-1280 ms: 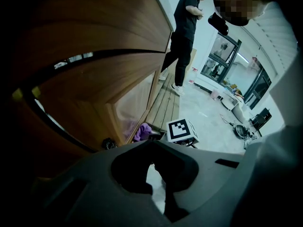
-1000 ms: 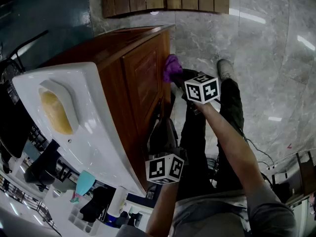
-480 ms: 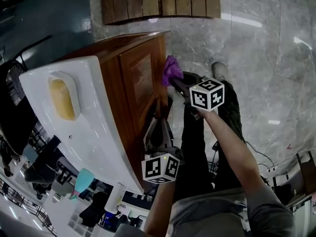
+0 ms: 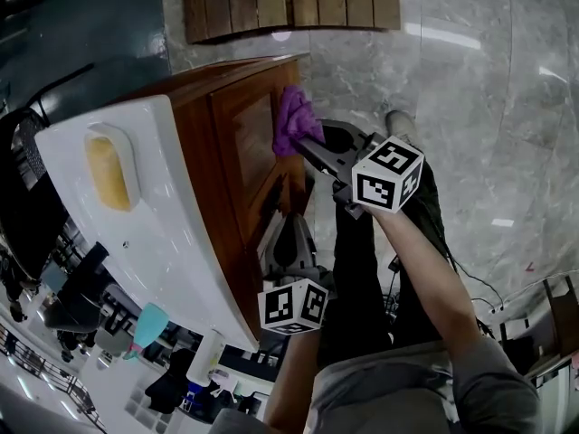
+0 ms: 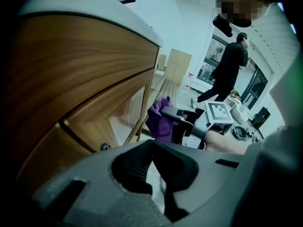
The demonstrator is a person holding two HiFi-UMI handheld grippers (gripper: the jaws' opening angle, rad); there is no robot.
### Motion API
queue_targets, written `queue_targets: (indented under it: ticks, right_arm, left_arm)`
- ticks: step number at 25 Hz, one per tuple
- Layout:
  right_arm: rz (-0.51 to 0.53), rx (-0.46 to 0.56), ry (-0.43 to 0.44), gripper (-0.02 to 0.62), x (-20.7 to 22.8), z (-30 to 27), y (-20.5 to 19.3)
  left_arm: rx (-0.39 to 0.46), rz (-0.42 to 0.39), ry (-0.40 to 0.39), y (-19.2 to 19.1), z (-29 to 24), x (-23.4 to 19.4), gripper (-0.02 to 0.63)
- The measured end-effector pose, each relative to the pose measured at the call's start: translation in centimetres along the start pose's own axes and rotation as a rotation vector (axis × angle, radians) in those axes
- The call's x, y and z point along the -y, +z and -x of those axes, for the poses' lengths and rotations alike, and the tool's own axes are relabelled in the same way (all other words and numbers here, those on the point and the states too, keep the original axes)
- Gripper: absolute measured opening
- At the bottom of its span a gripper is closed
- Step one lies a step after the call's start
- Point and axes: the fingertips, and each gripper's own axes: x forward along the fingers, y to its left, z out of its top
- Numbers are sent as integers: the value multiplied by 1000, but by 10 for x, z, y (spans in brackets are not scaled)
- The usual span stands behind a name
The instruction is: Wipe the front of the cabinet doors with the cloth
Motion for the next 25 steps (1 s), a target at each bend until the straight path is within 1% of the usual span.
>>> queue_targets:
  ticks: [2,5,11,17,19,22,25]
  right_arm:
    - [11,24,51,72,-14,-3,10]
    - [44,35,105,72,-34,-8,22]
    - [127,32,179,72,-64,-24,42]
    - [166,3,264,72,-83,-38,47]
    - [181,-10,273,72,-86,-43,46]
    - [214,-29,262,72,-87,-50,47]
    - [212,-42,249,72,-85,-54,46]
  left_arm:
    - [-2,-2,0,1,-1,0,6]
    - [-3,-2,4,3,-1,-1,6]
    - [-3,1,11,7,-4,-4,7]
    - [-7,10,21,9,-5,-8,6]
    - [-9,14,25,8,-6,-10,6]
    - [-13,22,29,6,-8,-12,6]
    - [-18,35,29,4,-8,-11,6]
